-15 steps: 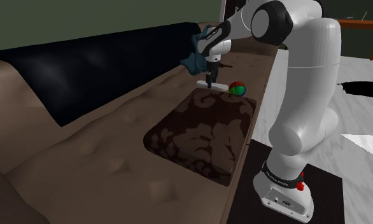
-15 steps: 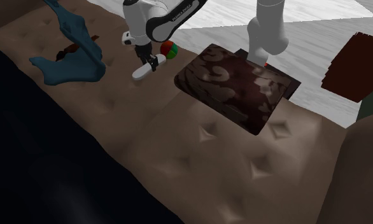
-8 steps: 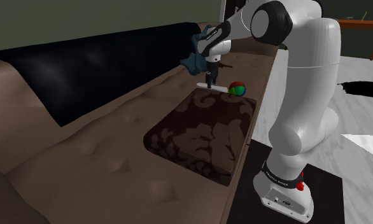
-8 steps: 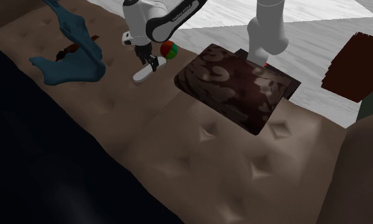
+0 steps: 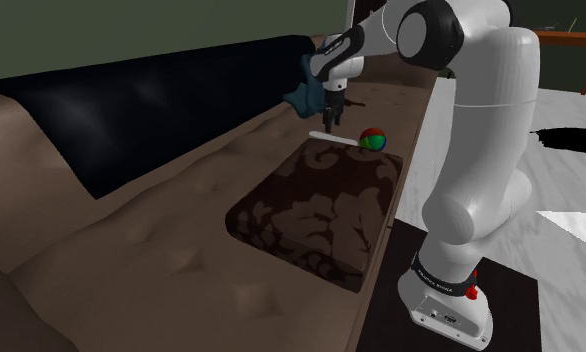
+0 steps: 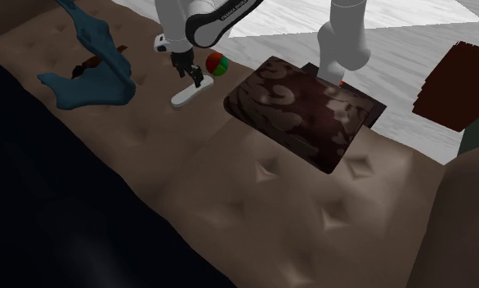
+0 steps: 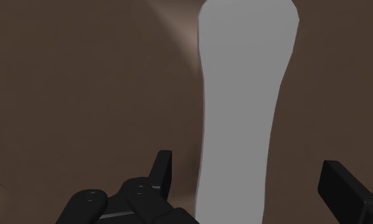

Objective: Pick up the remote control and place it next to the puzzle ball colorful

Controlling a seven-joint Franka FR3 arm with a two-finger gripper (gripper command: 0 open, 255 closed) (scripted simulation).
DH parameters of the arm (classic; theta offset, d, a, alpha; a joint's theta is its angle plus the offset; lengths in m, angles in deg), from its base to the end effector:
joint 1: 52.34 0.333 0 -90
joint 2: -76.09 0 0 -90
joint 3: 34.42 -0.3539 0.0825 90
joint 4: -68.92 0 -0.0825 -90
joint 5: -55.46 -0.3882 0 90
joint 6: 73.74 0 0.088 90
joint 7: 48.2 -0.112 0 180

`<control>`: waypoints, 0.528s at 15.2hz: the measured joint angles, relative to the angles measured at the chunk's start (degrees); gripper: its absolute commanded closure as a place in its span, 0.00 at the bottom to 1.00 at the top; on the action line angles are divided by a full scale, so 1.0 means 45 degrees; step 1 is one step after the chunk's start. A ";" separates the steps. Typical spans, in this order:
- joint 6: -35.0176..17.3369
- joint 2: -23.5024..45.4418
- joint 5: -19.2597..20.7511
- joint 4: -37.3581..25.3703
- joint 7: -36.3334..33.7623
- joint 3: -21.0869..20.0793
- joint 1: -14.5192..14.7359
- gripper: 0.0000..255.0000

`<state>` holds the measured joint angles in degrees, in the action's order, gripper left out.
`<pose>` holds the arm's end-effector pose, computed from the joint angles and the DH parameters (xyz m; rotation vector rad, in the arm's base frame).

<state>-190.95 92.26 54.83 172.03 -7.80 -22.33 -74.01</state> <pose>0.5382 -0.3466 0.4205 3.1141 0.1839 -0.0830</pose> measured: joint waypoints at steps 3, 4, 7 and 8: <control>0.0643 -0.0250 0.0055 -0.0402 -0.0020 0.0018 0.0017 0.00; 0.0692 -0.0249 0.0056 -0.0448 -0.0025 0.0016 0.0020 0.00; 0.0748 -0.0248 0.0057 -0.0497 -0.0032 0.0014 0.0025 0.00; 0.0752 -0.0247 0.0057 -0.0501 -0.0032 0.0014 0.0024 0.00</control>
